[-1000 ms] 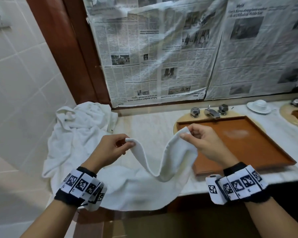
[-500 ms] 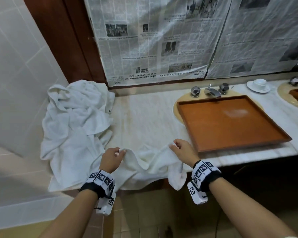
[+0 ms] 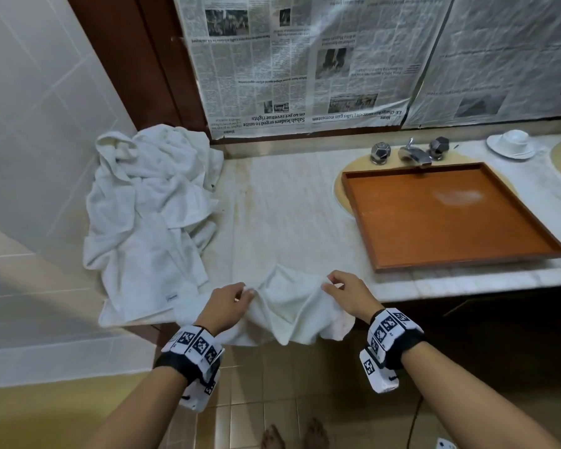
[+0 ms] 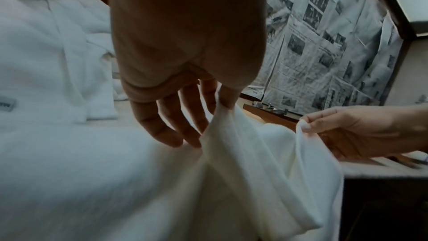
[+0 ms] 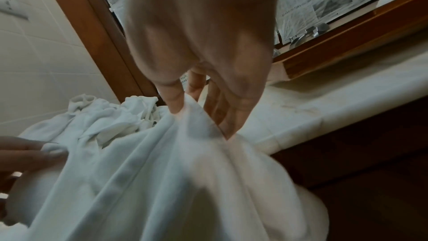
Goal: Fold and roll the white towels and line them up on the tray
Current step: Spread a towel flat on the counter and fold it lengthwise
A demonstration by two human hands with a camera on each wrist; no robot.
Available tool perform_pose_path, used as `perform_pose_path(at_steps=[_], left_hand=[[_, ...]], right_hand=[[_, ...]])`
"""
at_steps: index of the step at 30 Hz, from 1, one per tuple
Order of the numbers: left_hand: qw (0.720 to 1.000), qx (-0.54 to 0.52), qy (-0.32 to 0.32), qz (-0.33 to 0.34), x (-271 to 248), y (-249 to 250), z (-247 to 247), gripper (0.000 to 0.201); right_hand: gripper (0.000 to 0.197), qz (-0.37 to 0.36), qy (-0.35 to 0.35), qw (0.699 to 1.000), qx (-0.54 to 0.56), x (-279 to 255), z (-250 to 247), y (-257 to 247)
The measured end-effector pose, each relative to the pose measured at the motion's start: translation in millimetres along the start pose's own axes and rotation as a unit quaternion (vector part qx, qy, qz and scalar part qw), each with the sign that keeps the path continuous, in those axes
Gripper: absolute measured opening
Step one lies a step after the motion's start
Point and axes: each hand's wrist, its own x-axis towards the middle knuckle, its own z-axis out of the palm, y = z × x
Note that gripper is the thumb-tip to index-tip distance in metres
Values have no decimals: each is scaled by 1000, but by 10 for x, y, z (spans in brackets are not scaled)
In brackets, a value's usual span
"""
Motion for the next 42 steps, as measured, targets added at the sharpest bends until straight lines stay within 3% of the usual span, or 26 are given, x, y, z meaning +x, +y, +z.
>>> perform_pose_path(at_steps=[10,15,18,22,42], left_hand=[[991,-126,25,34,-162,436,-90,37],[992,-104,54,51,-198,412,-278,53],[981,-164,99,40,-259,412,-403,29],[961,-222,165,18,-293,388,-762,16],[939,-225,216,144,29,998,-2390,16]], right_hand=[[14,-98,-12,992,76,-228,-441,-208],[13,-129,8,989,75,-313,-623,-314],[9,-140,33,985,93,-359,-784,-405],[8,-155,69,980,103,-364,-1091,-575],[18,-248,137,957,57,-162,-2217,-1736]])
